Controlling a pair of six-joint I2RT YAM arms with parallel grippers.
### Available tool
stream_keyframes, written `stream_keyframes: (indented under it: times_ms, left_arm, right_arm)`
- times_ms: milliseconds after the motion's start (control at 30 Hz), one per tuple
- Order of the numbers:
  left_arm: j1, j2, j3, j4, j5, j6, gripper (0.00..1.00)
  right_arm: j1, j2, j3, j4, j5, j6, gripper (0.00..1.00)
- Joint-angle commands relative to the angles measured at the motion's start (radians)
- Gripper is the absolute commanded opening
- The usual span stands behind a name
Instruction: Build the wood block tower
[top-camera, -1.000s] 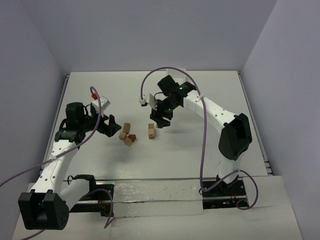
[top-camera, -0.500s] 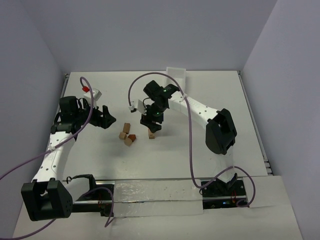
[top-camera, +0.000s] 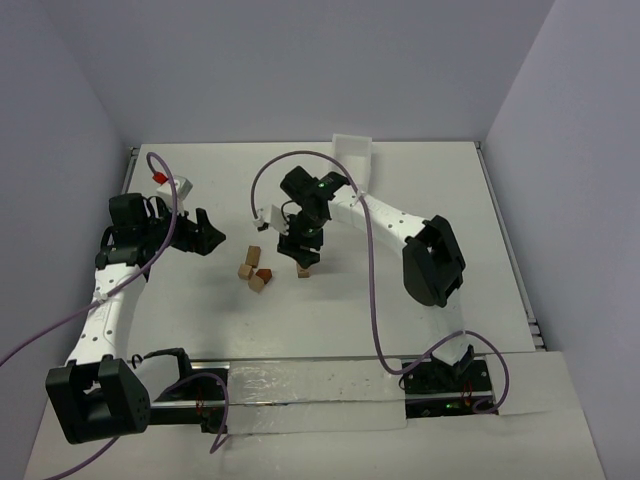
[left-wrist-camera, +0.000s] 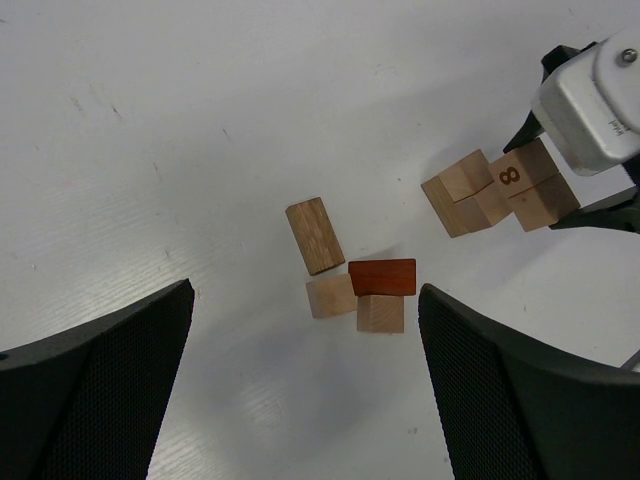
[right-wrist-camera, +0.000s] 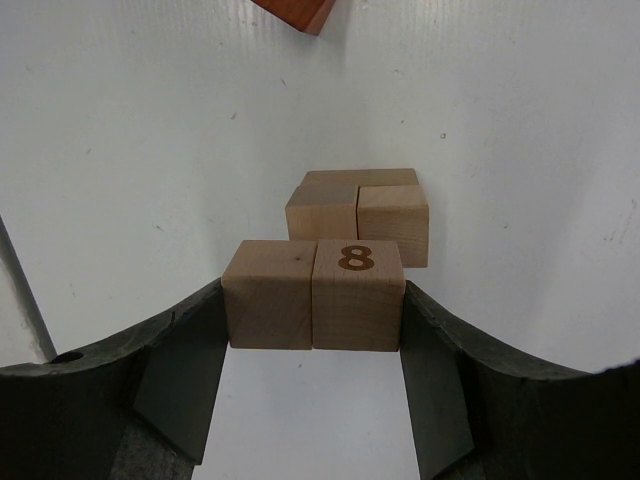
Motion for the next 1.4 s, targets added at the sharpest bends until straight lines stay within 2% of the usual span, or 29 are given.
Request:
stream_keyframes:
  times_ms: [0, 833, 1367]
  left_arm:
    - [0.008, -0.01, 0.025, 0.021, 0.042, -0.012, 0.99]
    - [0.009, -0.003, 0.01, 0.036, 0.037, -0.005, 0.99]
    - [0.009, -0.004, 0.007, 0.041, 0.031, -0.007, 0.99]
  right_arm:
    - [0.008, 0.016, 0.05, 0.002, 0.018, -0.019, 0.46]
    - [0.012, 0.064, 0.093, 0.001, 0.032, -0.019, 0.51]
    - [0.014, 0.081, 0.106, 0.006, 0.038, -0.014, 0.58]
